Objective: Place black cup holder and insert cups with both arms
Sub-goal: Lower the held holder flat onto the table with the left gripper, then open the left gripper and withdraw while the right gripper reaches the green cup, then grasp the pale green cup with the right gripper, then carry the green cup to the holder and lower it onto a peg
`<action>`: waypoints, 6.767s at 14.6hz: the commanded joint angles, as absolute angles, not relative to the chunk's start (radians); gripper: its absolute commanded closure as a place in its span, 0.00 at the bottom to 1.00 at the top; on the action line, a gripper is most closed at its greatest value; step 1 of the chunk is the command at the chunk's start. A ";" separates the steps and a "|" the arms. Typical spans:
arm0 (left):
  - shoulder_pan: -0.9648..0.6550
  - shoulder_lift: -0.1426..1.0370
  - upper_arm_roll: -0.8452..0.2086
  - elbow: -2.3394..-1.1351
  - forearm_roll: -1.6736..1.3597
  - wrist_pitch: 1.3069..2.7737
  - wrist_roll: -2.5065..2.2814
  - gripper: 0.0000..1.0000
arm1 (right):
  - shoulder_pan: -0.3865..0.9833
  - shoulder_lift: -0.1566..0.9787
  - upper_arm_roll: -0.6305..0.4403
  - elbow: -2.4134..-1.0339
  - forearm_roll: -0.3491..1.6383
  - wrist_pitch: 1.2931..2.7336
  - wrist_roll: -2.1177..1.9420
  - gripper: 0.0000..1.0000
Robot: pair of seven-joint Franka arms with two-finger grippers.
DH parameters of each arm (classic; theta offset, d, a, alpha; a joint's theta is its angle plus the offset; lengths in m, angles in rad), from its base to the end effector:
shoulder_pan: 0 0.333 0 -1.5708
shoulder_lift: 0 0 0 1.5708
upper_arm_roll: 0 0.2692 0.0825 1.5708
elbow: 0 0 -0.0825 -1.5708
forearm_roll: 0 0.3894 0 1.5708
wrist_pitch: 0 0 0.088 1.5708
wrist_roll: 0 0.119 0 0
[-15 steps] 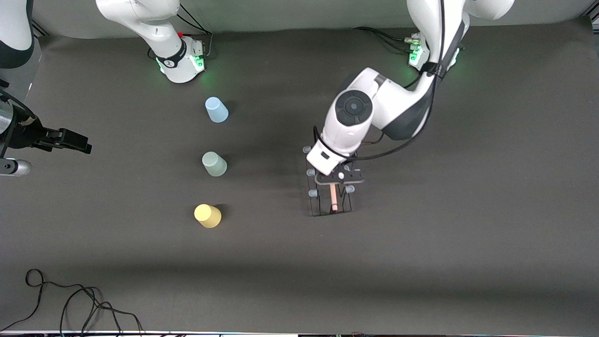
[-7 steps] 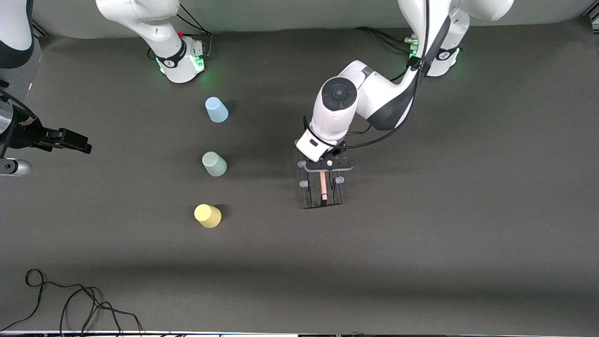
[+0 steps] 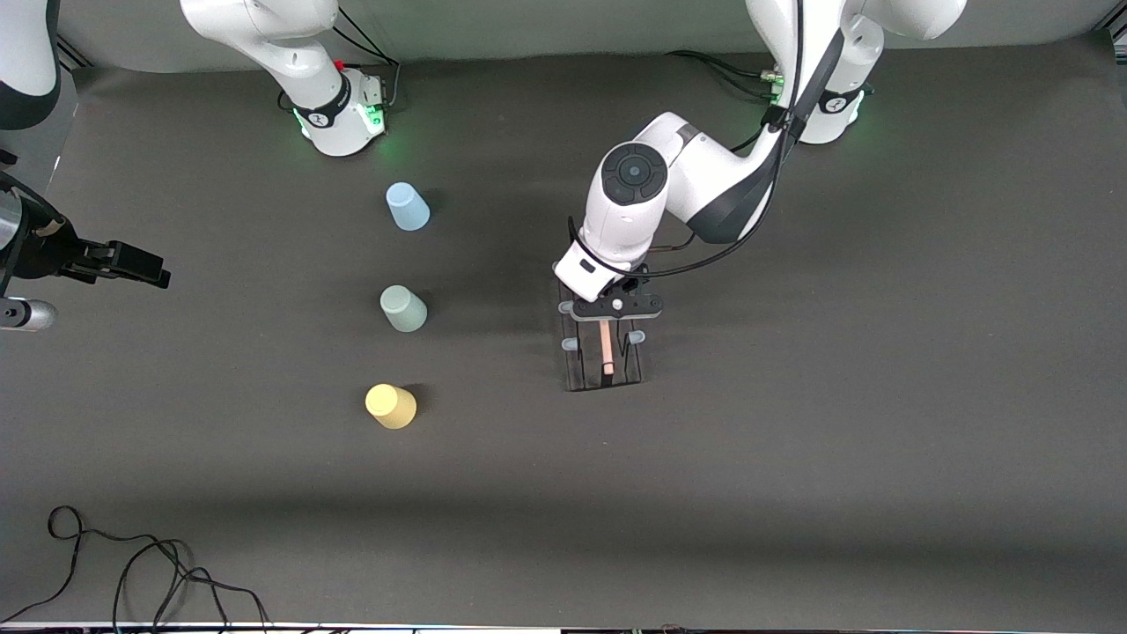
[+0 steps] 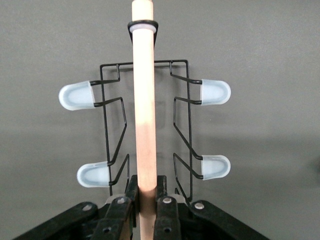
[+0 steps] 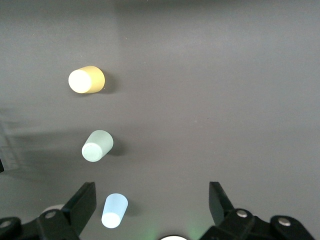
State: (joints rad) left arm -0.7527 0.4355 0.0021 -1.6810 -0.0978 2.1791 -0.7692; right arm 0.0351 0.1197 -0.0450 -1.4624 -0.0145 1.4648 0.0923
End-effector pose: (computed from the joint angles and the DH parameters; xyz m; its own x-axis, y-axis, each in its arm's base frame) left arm 0.4790 -0.4532 0.2976 0.9974 0.0710 -0.0141 0.0721 -0.9922 0.1013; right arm 0.5778 -0.0063 0.5401 0.9880 -0.1038 -0.1146 -0.1009 -0.9944 0.0306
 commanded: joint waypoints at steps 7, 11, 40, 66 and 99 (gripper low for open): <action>-0.778 0.422 0.020 -1.707 -0.077 2.239 -0.765 1.00 | 0.028 0.126 -0.040 -1.440 -0.029 1.442 0.071 0.00; -0.778 0.426 0.020 -1.707 -0.077 2.260 -0.761 1.00 | 0.028 0.124 -0.040 -1.440 -0.029 1.442 0.071 0.00; -0.375 0.118 0.031 -1.692 -0.075 1.868 -0.370 0.00 | 0.172 0.037 -0.031 -1.876 0.038 1.807 0.227 0.00; -0.029 0.080 0.015 -1.664 0.012 1.769 0.012 0.00 | 0.385 0.212 -0.031 -2.358 0.101 2.516 0.506 0.00; -0.037 0.078 0.020 -1.476 0.012 1.486 0.094 0.00 | 0.643 0.213 -0.025 -1.801 0.262 2.017 1.021 1.00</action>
State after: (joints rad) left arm -0.0397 0.0818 0.0225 -1.4897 0.0002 1.5051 0.0783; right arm 0.6045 0.1633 -0.0163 -1.8608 0.2400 2.0247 0.9651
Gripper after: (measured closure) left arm 0.000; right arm 0.335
